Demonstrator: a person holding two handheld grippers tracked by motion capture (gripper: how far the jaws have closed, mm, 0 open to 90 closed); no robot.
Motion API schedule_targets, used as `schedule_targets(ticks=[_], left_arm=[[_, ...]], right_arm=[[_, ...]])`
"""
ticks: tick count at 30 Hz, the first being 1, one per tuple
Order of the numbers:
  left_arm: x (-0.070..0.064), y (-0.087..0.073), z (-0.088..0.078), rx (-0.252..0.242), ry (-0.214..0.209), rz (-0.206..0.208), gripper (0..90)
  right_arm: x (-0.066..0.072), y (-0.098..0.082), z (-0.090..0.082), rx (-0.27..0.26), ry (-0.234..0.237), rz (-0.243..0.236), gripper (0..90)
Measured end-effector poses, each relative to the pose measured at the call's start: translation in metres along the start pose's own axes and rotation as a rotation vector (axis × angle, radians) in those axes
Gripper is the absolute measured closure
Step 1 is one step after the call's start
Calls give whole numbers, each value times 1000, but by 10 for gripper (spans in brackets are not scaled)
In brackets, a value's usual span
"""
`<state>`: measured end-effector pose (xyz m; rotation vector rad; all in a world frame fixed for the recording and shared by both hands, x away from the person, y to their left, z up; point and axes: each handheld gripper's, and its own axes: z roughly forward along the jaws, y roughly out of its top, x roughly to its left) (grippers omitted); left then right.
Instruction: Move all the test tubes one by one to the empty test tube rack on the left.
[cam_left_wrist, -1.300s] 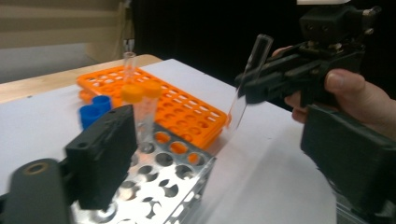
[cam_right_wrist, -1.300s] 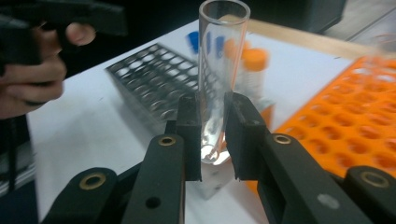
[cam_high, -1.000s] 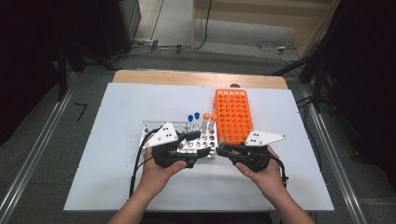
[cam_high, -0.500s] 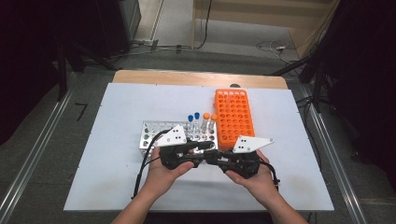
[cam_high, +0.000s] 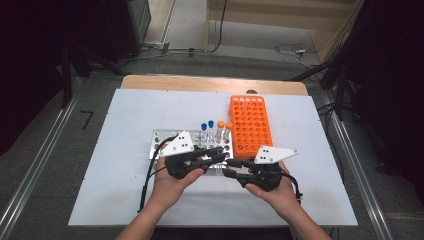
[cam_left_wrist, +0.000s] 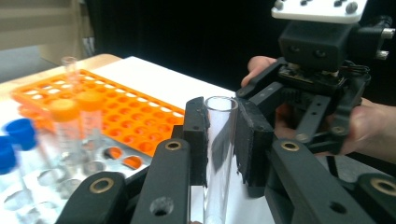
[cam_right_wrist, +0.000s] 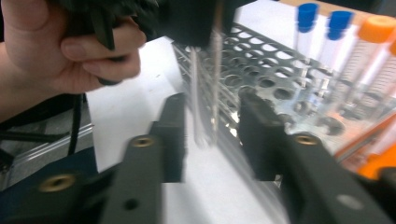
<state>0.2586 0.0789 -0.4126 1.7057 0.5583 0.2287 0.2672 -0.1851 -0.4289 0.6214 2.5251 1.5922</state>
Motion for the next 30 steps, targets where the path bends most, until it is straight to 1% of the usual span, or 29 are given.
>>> schedule_targets(ticks=[2, 3, 5, 9, 12, 14, 16, 18, 22, 25, 28, 30], left_arm=[[5, 0, -4, -6, 15, -9, 764], [7, 0, -6, -8, 24, -11, 765], [11, 0, -9, -12, 45, -17, 765], [21, -1, -17, -10, 86, -22, 765], [30, -1, -23, -16, 122, -34, 765], [37, 0, -27, -20, 148, -39, 765], [44, 3, -30, -28, 172, -42, 765], [50, 5, -33, -32, 198, -41, 765], [65, 8, -34, -47, 241, -61, 765], [76, 9, -31, -56, 280, -71, 765], [84, 9, -26, -59, 307, -82, 765], [89, 9, -21, -61, 314, -87, 765]], right_arm=[[-4, -3, -6, -10, -19, -1, 462], [-6, -5, -10, -19, -31, 4, 403], [-11, -9, -17, -25, -69, 4, 326], [-18, -17, -32, -38, -113, 17, 170], [-22, -23, -42, -41, -127, 26, 87], [-24, -28, -48, -40, -135, 29, 49], [-26, -32, -54, -41, -128, 39, 0], [-27, -36, -58, -38, -124, 42, 0], [-30, -45, -66, -25, -140, 57, 0], [-34, -50, -71, -31, -146, 71, 0], [-39, -52, -74, -34, -169, 76, 0], [-42, -54, -75, -37, -177, 91, 0]])
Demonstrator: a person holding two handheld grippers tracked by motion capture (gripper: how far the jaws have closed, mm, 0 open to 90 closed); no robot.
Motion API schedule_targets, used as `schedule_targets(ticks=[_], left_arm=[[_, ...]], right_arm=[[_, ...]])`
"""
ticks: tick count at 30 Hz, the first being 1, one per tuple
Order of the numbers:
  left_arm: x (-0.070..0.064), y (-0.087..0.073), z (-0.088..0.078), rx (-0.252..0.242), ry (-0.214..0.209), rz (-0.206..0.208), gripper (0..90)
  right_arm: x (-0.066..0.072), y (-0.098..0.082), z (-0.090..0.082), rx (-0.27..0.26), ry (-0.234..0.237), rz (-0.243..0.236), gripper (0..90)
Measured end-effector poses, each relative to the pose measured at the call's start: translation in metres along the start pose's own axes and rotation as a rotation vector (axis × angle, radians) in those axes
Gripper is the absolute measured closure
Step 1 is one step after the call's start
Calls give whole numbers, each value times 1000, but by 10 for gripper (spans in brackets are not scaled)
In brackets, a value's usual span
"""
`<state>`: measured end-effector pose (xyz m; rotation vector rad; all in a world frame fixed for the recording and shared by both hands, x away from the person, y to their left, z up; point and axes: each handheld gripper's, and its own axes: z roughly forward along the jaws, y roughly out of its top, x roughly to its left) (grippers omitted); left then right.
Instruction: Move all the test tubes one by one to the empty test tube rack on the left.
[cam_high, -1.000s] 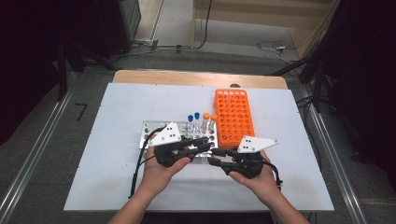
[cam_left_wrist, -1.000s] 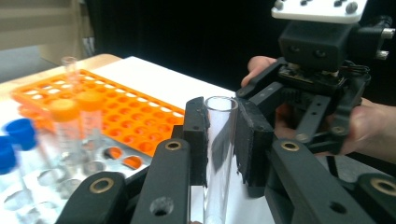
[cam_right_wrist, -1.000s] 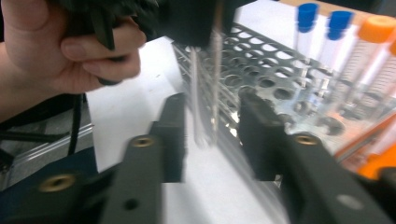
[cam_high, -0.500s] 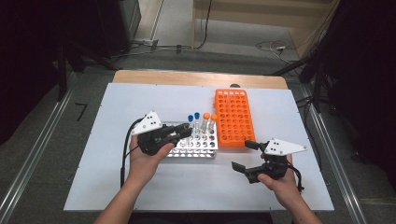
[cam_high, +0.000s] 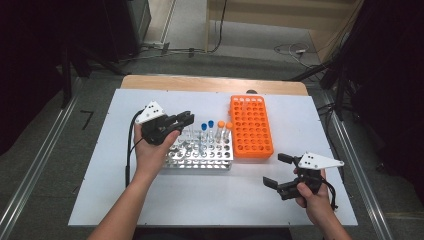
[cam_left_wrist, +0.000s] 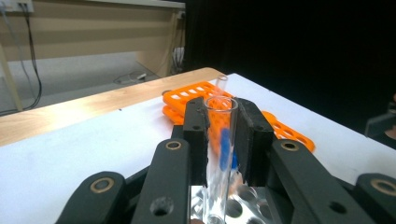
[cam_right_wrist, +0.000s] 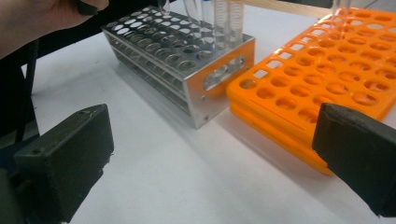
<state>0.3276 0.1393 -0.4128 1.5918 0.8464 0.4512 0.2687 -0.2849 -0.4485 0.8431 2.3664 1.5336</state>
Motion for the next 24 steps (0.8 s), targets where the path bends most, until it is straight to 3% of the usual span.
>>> schedule_targets(ticks=[8, 17, 21, 24], left_arm=[[6, -5, 20, 19, 33, -3, 765], [0, -14, 33, 153, 63, 30, 763], [-3, -15, 33, 181, 67, 47, 759], [-3, -16, 32, 198, 50, 37, 723]], right_arm=[[-5, -2, -2, -8, -12, 19, 0], [-6, -2, -3, -14, -18, 15, 0], [-7, -3, -3, -14, -23, 17, 0], [-7, -3, -2, -13, -22, 17, 0]])
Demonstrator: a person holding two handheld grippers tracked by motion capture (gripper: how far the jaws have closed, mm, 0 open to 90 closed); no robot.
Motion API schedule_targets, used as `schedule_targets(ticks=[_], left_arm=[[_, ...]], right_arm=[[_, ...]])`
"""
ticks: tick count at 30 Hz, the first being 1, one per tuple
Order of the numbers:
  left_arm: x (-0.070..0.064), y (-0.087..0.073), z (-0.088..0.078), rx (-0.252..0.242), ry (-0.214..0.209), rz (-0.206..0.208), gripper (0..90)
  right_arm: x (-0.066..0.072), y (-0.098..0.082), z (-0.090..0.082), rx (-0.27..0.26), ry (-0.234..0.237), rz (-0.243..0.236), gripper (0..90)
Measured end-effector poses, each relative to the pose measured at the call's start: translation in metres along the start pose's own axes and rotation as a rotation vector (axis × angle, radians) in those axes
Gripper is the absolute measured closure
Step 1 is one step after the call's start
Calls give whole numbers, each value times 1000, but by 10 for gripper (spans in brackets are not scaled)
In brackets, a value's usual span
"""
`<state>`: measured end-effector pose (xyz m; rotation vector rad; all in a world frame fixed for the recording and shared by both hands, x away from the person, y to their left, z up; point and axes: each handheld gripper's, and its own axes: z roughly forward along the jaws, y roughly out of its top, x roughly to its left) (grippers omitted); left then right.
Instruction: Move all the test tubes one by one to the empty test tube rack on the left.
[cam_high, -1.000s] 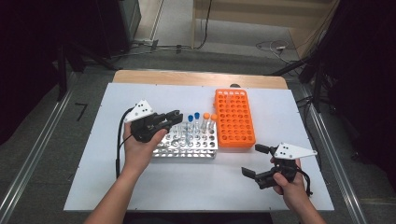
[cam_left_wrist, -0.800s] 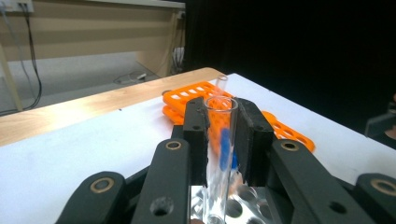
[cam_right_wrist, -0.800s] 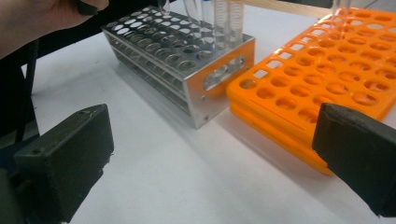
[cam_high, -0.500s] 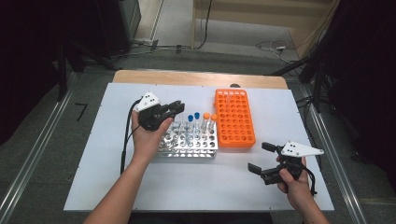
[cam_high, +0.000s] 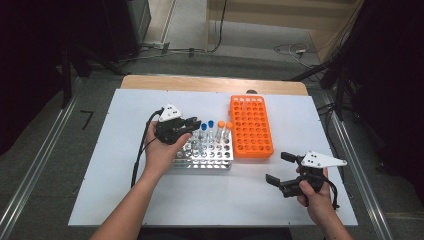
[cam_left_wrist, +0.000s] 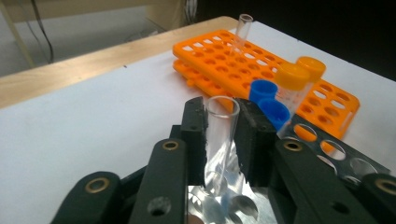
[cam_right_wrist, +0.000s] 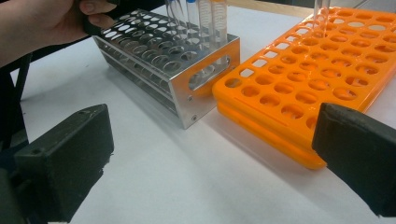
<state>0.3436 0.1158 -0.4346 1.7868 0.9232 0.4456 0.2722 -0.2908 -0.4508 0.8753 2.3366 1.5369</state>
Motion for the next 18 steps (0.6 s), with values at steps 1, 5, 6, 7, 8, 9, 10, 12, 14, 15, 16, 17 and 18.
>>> schedule_targets(ticks=[1, 5, 6, 7, 8, 9, 10, 12, 14, 15, 16, 17, 18], left_arm=[[0, 0, -1, 4, -6, -3, 703], [-1, -1, -7, -20, -13, -23, 522], [-2, -1, -10, -32, -21, -30, 493], [-2, -1, -13, -43, -28, -34, 454], [-3, -1, -16, -56, -34, -37, 426], [-3, -1, -20, -66, -46, -40, 402], [-3, -1, -23, -75, -55, -46, 375], [-5, -2, -30, -91, -65, -53, 309], [-8, -3, -37, -103, -80, -50, 240], [-10, -4, -41, -108, -87, -50, 209], [-11, -5, -44, -111, -96, -47, 176], [-13, -6, -48, -119, -101, -49, 139], [-15, -7, -51, -126, -104, -48, 99]], right_arm=[[0, 0, 0, -1, 0, 0, 0], [0, 0, 2, -1, 1, -1, 0], [-1, 1, 3, 0, 0, 2, 0], [-2, 1, 3, -1, -1, 2, 0], [-2, 1, 4, 0, -4, 4, 0], [-3, 2, 5, 0, -6, 6, 0], [-4, 3, 6, 2, -9, 10, 0], [-7, 4, 8, 2, -19, 13, 0], [-10, 6, 11, 0, -22, 23, 0], [-11, 8, 12, 1, -29, 22, 0], [-13, 9, 13, 3, -37, 23, 0], [-15, 11, 15, 4, -43, 25, 0], [-16, 14, 16, 5, -47, 24, 0]])
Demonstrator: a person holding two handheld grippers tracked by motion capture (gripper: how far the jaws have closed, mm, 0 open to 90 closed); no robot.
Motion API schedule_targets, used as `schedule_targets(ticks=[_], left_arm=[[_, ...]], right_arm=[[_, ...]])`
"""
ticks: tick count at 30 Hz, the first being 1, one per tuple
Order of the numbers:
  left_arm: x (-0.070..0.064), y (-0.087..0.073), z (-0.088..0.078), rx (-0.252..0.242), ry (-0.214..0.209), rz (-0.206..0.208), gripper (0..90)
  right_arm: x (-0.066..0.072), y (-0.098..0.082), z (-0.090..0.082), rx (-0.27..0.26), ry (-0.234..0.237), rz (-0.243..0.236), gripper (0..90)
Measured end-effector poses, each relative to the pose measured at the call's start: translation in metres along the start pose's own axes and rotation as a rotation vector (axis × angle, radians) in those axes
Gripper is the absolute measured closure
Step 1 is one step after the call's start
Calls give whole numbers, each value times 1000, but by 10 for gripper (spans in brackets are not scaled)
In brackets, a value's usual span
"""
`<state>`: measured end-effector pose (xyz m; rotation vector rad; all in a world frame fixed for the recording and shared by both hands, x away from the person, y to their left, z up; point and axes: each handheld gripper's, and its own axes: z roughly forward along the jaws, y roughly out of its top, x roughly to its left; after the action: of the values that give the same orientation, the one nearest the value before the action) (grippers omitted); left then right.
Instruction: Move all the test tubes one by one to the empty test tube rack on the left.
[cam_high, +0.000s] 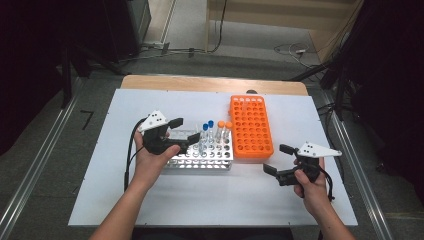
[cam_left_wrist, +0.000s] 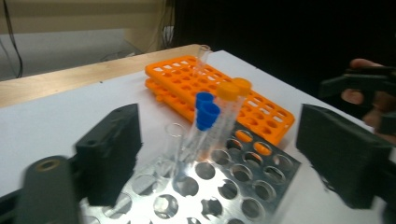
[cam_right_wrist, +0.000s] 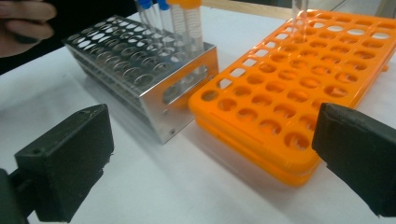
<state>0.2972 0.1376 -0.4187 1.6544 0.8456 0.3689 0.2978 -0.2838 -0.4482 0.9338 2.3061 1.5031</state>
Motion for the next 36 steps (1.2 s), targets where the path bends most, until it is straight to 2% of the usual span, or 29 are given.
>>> schedule_targets(ticks=[4, 9, 14, 16, 20, 22, 26, 27, 30, 32, 36], left_arm=[[-6, -4, -13, -21, -12, -6, 0], [-14, -15, -26, -26, -35, -4, 0], [-16, -24, -31, -20, -31, -18, 0], [-16, -26, -32, -21, -32, -23, 0], [-16, -27, -33, -23, -31, -27, 0], [-16, -28, -33, -22, -33, -31, 0], [-16, -30, -33, -18, -33, -37, 0], [-16, -30, -33, -18, -31, -37, 0], [-15, -30, -33, -22, -32, -42, 0], [-15, -30, -33, -22, -33, -43, 0], [-16, -31, -33, -18, -33, -35, 0]], right_arm=[[-6, 11, 7, 6, -28, -11, 0], [-21, 28, 21, 0, -58, 1, 0], [-40, 47, 41, 0, -102, -1, 42], [-47, 53, 52, 3, -104, 9, 100], [-58, 63, 75, 40, -144, 40, 247], [-62, 67, 86, 45, -174, 28, 321], [-71, 73, 106, 63, -185, 8, 434], [-72, 75, 110, 66, -184, 6, 468], [-77, 82, 120, 73, -129, 52, 561], [-79, 84, 127, 90, -143, 49, 586], [-84, 86, 139, 120, -138, 52, 604]])
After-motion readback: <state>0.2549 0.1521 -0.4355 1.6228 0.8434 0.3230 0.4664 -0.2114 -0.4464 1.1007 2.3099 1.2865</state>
